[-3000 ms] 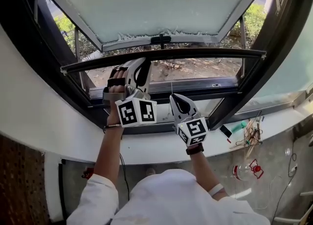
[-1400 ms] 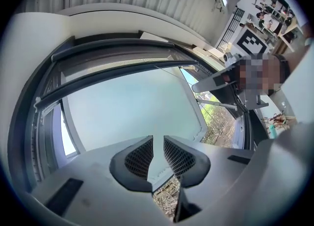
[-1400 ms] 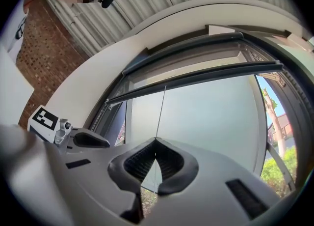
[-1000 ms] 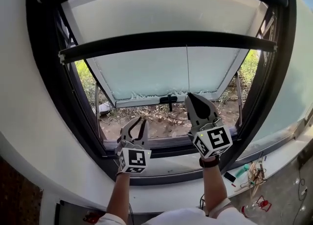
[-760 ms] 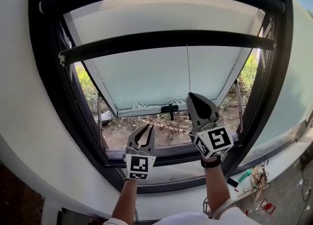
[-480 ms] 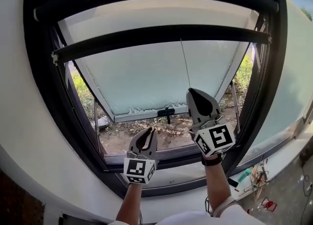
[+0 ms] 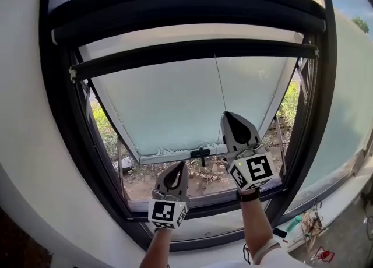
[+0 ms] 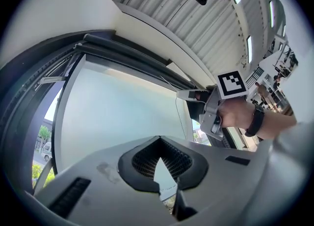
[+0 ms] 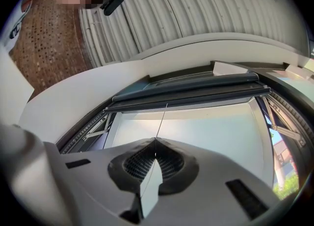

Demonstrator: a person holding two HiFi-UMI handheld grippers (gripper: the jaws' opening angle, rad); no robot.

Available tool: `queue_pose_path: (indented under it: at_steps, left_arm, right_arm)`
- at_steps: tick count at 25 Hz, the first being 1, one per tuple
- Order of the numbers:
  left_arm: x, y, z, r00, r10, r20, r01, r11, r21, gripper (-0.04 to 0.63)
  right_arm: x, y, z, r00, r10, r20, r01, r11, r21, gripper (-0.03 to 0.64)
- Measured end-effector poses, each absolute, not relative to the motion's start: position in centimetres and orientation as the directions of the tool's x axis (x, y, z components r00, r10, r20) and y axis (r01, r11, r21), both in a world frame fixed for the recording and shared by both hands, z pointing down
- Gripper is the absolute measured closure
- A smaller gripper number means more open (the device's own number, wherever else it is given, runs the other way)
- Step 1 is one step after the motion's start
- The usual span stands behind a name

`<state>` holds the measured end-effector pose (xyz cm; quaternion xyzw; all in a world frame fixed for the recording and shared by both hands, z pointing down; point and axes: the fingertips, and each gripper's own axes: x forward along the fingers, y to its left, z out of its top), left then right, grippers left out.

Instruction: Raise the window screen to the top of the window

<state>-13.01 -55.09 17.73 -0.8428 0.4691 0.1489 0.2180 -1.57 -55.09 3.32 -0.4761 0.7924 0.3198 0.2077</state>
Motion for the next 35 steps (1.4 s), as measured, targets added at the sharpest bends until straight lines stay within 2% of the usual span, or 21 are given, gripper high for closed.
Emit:
queue_pose_path:
  at_steps: [9, 13, 17, 22, 28, 35]
  left_arm:
    - [-13.6, -55.1, 16.5, 0.523, -0.723, -0.451, -0.852, -0.453, -0.262, 0.594]
    - [-13.8, -55.6, 16.1, 0.517, -0.73, -0.447, -0.856, -0.445, -0.264, 0.594]
    - [-13.8, -55.9, 16.5, 0.505, -0.745, -0.435, -0.863, -0.441, -0.246, 0.594]
    - [-12.5, -56.1, 17.3, 0.512, -0.746, -0.425, -0.859, -0.456, -0.234, 0.594]
    - [-10.6, -56.7, 20.4, 0.501, -0.773, -0.39, -0.865, -0.457, -0.204, 0.594]
    - [-8.1, -55.9, 28.2, 0.473, -0.838, -0.274, -0.881, -0.451, -0.141, 0.594]
  right_arm:
    - [-2.9, -54.8, -0.3, -0.458, -0.582, -0.672, -0.888, 0.33, 0.32, 0.614]
    - [-2.4, -54.4, -1.7, -0.452, -0.54, -0.71, -0.886, 0.369, 0.283, 0.614]
    - [-2.3, -54.7, -0.4, -0.491, -0.534, -0.688, -0.862, 0.413, 0.295, 0.614]
    - [-1.2, -56.9, 4.7, -0.498, -0.597, -0.629, -0.854, 0.464, 0.235, 0.614]
    - [-0.1, -59.1, 14.0, -0.501, -0.716, -0.487, -0.859, 0.482, 0.175, 0.614]
    - [0.8, -58.3, 24.3, -0.507, -0.799, -0.322, -0.861, 0.489, 0.143, 0.614]
